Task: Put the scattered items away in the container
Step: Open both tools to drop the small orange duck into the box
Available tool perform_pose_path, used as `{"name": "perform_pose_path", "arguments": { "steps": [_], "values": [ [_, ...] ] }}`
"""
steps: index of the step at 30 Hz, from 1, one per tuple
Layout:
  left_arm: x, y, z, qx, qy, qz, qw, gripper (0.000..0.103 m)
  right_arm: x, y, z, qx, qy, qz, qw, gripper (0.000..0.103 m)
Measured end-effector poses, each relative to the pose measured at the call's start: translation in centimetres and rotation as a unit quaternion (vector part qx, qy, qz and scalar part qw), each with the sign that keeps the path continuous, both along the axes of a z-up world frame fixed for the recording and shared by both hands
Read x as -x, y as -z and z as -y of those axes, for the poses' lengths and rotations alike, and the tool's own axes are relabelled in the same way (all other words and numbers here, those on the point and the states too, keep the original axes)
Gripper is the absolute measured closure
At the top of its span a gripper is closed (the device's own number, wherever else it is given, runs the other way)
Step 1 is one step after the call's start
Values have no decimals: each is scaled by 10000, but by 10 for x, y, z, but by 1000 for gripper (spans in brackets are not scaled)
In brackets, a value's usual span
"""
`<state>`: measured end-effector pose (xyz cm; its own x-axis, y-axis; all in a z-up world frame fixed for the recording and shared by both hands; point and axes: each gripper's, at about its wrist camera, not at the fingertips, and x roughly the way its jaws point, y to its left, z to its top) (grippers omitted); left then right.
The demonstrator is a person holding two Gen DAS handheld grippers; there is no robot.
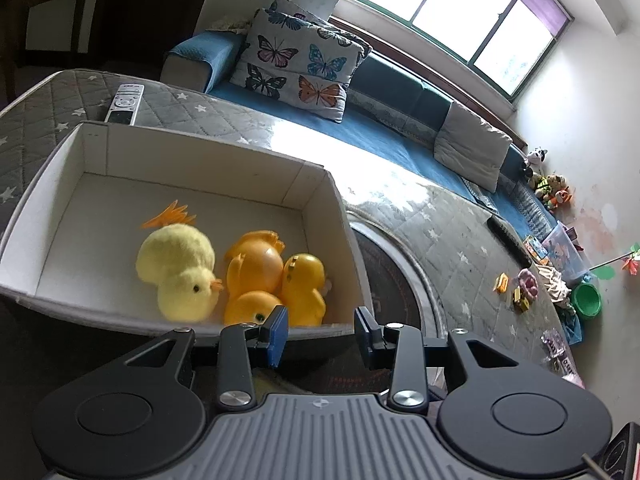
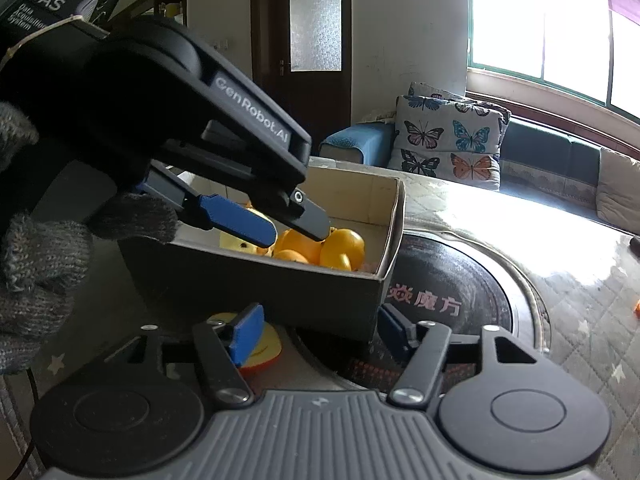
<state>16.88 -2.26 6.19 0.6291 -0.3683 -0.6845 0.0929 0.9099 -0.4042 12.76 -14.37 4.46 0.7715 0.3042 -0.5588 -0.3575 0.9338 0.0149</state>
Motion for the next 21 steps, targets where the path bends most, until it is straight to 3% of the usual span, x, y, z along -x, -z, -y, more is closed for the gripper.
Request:
{"name": "perform_pose_path", "arguments": {
  "steps": [10, 21],
  "values": [
    [31, 5, -9, -54, -149, 76, 9998, 65, 20, 6, -3, -18, 16, -64, 10000, 25],
    [57, 22, -28, -185, -395, 39, 9990, 65, 41, 19, -8, -47, 9, -224, 9997, 22]
  ]
}}
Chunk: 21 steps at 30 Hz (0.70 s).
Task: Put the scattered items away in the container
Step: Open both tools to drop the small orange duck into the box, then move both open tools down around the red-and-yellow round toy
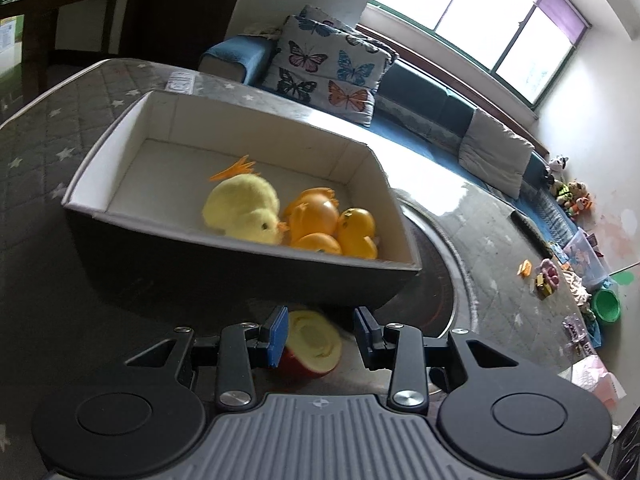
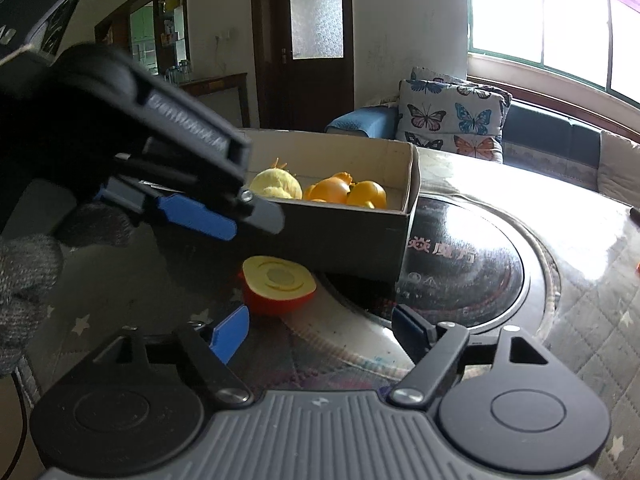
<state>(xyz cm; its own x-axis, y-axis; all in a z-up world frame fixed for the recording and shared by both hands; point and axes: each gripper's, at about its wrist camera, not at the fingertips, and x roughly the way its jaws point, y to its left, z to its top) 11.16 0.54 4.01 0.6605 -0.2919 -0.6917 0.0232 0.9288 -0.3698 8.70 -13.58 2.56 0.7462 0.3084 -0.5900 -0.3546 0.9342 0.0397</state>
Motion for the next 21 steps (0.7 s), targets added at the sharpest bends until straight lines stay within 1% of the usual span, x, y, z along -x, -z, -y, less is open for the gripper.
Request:
{"name": "perform_pose_path", "arguments": {
  "steps": [13, 21],
  "values": [
    [8, 18, -6, -211, -76, -171, 9996, 65, 2, 4, -3, -13, -43, -94, 9999, 21],
    [11, 22, -5, -334, -104, -219, 9991, 65, 1, 8, -8, -50, -128, -173, 9998, 20]
  ]
}}
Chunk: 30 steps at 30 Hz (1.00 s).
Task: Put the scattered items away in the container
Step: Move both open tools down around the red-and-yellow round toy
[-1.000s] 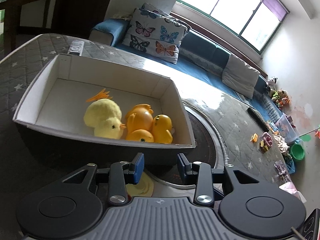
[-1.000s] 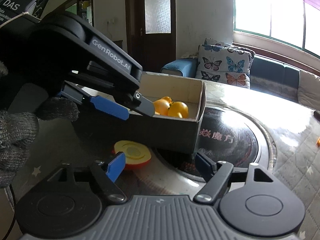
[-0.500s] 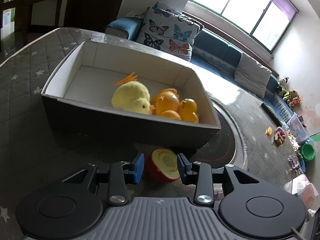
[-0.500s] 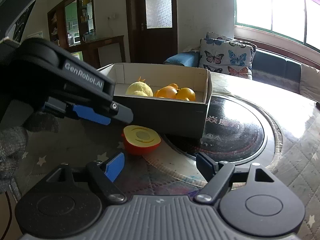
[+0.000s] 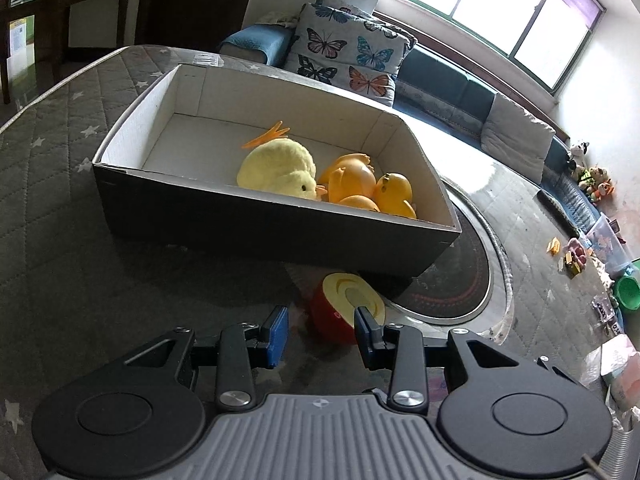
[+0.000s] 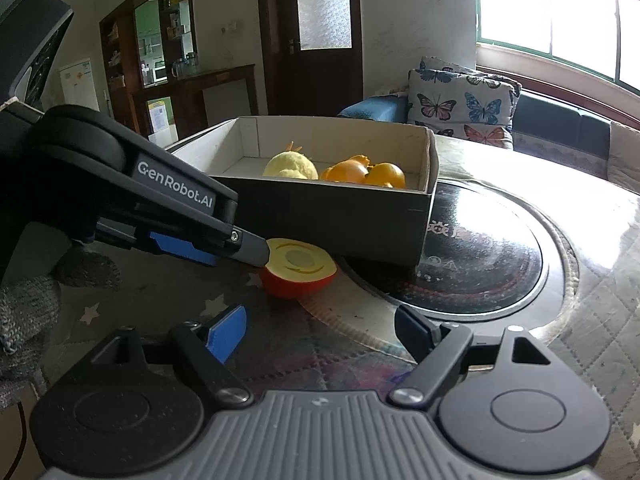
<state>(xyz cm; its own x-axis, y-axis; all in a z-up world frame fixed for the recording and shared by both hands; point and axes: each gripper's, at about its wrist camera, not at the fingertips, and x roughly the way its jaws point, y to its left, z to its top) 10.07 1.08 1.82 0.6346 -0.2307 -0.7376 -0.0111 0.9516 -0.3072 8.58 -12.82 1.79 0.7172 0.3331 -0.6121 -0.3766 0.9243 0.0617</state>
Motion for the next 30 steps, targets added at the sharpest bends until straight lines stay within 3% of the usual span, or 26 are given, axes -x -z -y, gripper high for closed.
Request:
{"name": "perform_pose_path", "arguments": {
  "steps": [13, 19, 30],
  "values": [
    [-3, 1, -7, 25, -129, -72, 9999, 65, -8, 6, -7, 11, -107, -133, 9999, 19],
    [-4, 1, -10, 52, -152, -79, 9998, 65, -11, 7, -10, 26, -126, -125, 9998, 13],
    [-12, -5, -18, 325, -171, -30, 9993, 64, -17, 8, -17, 44, -164, -121, 9998, 13]
  ]
}}
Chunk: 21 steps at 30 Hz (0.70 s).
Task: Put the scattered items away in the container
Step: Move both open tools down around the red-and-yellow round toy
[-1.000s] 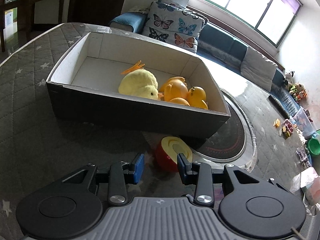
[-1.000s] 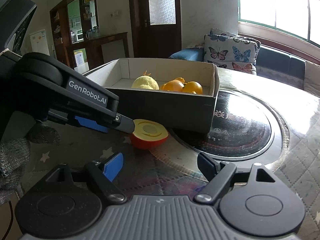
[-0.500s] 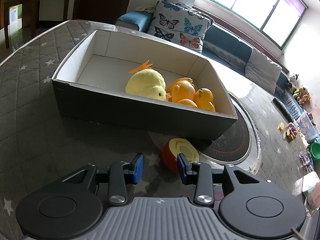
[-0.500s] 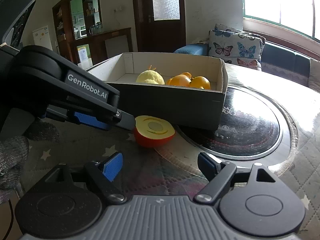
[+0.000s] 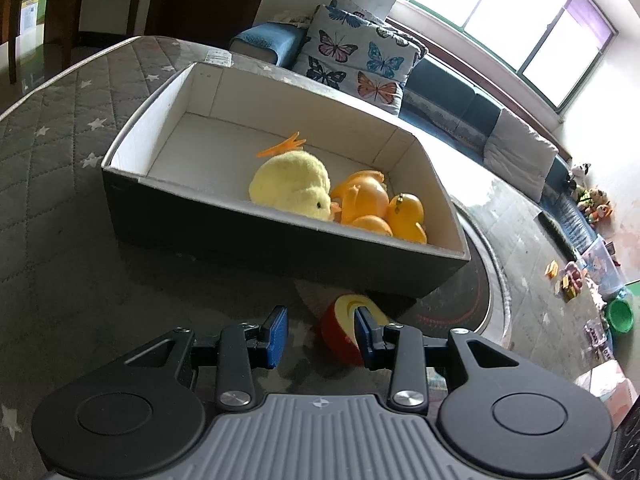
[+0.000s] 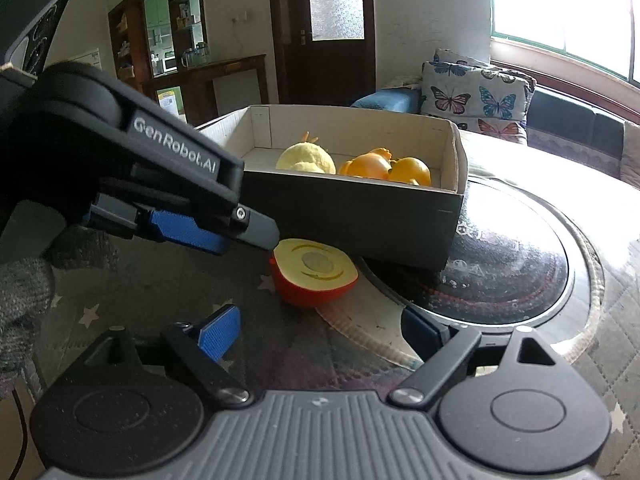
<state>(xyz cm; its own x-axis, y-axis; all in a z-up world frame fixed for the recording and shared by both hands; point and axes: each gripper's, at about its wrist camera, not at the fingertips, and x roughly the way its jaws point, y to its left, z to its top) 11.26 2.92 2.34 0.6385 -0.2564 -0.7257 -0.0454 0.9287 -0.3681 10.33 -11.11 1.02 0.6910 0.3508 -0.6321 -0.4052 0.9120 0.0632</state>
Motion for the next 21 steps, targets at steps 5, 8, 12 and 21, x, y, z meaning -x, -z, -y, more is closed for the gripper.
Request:
{"name": "perform_pose_path", "arguments": {
  "steps": [5, 8, 12, 21],
  "values": [
    [-8, -1, 0, 156, 46, -29, 9999, 64, -7, 0, -4, -13, -4, -12, 10000, 13],
    [-13, 0, 0, 273, 46, -67, 9996, 64, -13, 0, -6, -28, -12, -20, 10000, 14],
    [-20, 4, -1, 477, 96, -144, 9987, 64, -17, 0, -7, -50, -18, -46, 10000, 15],
    [-33, 15, 3, 564, 148, -317, 9978, 64, -32, 8, -9, -98, -29, -166, 9998, 20]
  ]
}}
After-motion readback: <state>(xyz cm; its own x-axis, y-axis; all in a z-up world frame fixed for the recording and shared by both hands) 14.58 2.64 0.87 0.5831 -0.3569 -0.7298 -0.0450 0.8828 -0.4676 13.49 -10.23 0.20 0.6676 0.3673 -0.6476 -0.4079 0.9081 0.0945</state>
